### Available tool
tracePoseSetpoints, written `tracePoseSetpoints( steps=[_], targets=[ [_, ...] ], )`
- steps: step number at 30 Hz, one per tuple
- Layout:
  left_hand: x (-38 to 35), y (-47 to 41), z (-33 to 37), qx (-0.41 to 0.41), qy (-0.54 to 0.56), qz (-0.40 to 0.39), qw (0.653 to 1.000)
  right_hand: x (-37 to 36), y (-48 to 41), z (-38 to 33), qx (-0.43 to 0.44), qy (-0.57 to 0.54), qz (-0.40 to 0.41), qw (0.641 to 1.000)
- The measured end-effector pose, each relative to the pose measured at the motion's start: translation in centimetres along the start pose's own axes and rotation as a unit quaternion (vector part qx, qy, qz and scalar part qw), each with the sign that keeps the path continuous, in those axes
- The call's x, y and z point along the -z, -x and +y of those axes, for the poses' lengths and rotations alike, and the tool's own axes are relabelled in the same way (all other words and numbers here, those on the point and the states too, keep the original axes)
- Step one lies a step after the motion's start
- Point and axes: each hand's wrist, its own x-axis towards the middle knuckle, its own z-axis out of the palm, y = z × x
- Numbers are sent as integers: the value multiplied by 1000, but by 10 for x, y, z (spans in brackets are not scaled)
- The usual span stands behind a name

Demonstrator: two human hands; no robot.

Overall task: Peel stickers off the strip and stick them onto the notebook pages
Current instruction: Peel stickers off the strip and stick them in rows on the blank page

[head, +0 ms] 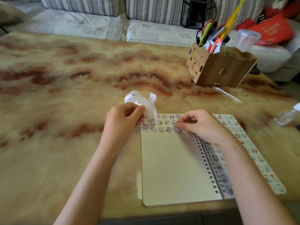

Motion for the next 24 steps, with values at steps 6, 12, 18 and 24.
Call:
tracePoseSetpoints(
  steps=[6, 12, 18, 24],
  targets=[
    [1, 0, 0, 1, 1, 1, 1000, -2, -4, 4, 4, 21, 2, 1000],
    [1, -2, -1, 3, -1, 3, 1000, -5, -5, 5, 8, 26, 15, 1000],
    [1, -2, -1, 3, -1, 2, 1000, -5, -3, 3, 11, 38, 16, 999],
    [1, -1, -1, 2, -2, 0, 1000, -6, -4, 5, 8, 45, 23, 999]
  ],
)
